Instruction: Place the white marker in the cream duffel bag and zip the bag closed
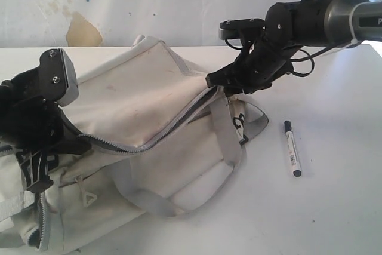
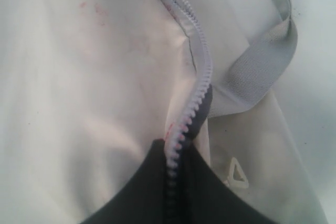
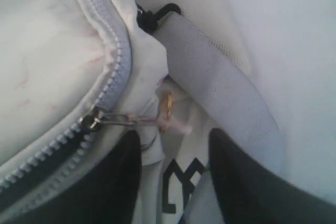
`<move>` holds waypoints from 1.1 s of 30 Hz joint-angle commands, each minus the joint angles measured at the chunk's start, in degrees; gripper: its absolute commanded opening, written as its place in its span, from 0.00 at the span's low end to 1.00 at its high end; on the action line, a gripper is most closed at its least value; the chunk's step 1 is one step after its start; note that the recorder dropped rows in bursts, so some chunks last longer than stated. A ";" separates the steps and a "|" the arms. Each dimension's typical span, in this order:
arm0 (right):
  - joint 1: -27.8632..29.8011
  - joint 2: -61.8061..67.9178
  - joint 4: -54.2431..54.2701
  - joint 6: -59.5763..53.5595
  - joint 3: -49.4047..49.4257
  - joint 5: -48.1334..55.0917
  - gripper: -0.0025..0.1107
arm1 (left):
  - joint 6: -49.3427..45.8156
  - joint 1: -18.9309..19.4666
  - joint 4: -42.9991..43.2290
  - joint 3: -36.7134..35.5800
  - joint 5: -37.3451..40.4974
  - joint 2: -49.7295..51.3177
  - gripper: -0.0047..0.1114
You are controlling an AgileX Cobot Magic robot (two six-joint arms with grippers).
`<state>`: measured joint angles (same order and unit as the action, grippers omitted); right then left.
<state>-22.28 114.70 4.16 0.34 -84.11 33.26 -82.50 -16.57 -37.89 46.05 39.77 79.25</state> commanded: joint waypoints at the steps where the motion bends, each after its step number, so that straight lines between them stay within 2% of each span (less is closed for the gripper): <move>1: 0.64 -2.62 2.08 -0.34 0.16 2.02 0.57 | 0.50 -0.07 -0.53 -0.30 0.46 -0.59 0.04; 6: 0.64 -5.76 2.98 -0.34 0.16 6.33 0.58 | 0.50 -0.07 -0.53 -0.30 0.61 -0.59 0.06; 8: 0.64 -7.01 3.83 -0.34 0.16 8.33 0.57 | 0.40 -0.07 -0.53 -0.30 1.33 -0.59 0.13; 11: 0.64 -8.89 5.17 -1.41 0.16 11.39 0.55 | 0.12 -0.07 -0.64 -0.30 1.31 -0.59 0.32; 12: 0.64 -9.45 5.55 -2.26 0.16 12.27 0.54 | 0.12 -0.07 -0.64 -0.30 1.06 -0.59 0.39; 13: 0.50 -10.34 5.65 -3.17 0.16 13.29 0.52 | 0.12 -0.07 -1.73 -0.30 0.63 -0.59 0.51; 15: 0.50 -11.15 5.89 -3.17 0.16 14.04 0.50 | 0.12 -0.07 -2.52 -0.30 0.21 -0.59 0.58; 18: 0.50 -12.41 5.83 -3.17 0.16 15.40 0.45 | 0.12 -0.07 -2.74 -0.30 -0.32 -0.59 0.62; 21: 0.50 -13.65 5.83 -3.17 0.16 18.55 0.39 | -0.35 -0.07 -2.75 -0.30 -1.00 -0.59 0.62; 25: 0.50 -15.46 5.83 -3.17 0.26 21.75 0.39 | -2.10 -0.18 -3.20 -0.30 -0.84 -0.59 0.59; 27: 0.39 -16.92 5.83 -3.17 0.65 22.59 0.39 | -3.44 -0.18 -3.13 -0.30 -0.72 -0.49 0.46; 29: 0.03 -18.54 5.70 -3.17 1.93 23.00 0.39 | -3.59 -0.18 -3.13 -0.30 -1.07 -0.49 0.22; 31: 0.03 -19.36 5.70 -3.17 2.97 23.15 0.39 | -3.59 -0.18 -3.13 -0.30 -1.17 -0.49 0.04; 33: 0.03 -20.35 5.52 -3.17 4.28 23.15 0.37 | -3.86 -0.18 -3.51 -0.30 -1.27 -0.49 0.04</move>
<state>-22.28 96.02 10.15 -2.20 -81.46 56.06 -86.04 -16.57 -40.10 46.05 38.97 79.25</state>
